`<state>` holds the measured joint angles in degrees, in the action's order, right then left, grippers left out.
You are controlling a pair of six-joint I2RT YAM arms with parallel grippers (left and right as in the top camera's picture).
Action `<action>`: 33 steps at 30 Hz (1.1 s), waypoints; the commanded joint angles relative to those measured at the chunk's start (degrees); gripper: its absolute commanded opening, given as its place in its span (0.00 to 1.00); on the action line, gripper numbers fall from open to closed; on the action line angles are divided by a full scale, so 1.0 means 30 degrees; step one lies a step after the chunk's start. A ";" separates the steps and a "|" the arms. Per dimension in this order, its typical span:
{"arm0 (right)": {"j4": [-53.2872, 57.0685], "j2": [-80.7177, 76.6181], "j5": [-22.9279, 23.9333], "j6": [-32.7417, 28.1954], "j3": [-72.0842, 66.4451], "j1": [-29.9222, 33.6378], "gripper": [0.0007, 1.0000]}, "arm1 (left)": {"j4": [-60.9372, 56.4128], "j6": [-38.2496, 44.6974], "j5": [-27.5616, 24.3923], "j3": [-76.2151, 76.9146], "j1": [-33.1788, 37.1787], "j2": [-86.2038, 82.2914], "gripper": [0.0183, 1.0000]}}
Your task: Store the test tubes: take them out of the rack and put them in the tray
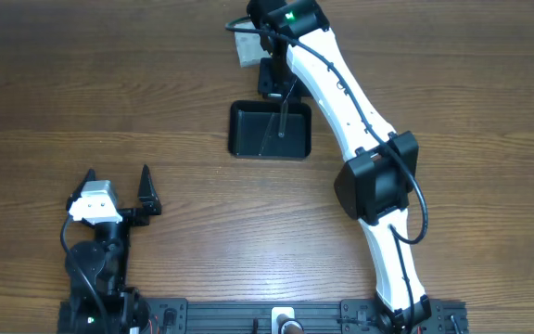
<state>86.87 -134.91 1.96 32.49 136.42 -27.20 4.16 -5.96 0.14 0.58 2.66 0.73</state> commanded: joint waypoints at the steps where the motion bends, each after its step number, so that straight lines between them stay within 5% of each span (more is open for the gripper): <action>1: 0.0197 -0.0845 -0.0146 -0.0146 0.0444 0.0058 0.04 | 0.0066 0.0284 -0.0255 -0.0080 0.0087 -0.0131 1.00; 33: -0.0685 -0.4116 -0.0138 -0.0138 0.0415 0.0036 0.04 | 0.0066 0.0284 -0.0255 -0.0080 0.0087 -0.0131 1.00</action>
<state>85.41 -144.46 1.80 32.29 136.88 -27.20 4.16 -5.96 0.14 0.58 2.66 0.73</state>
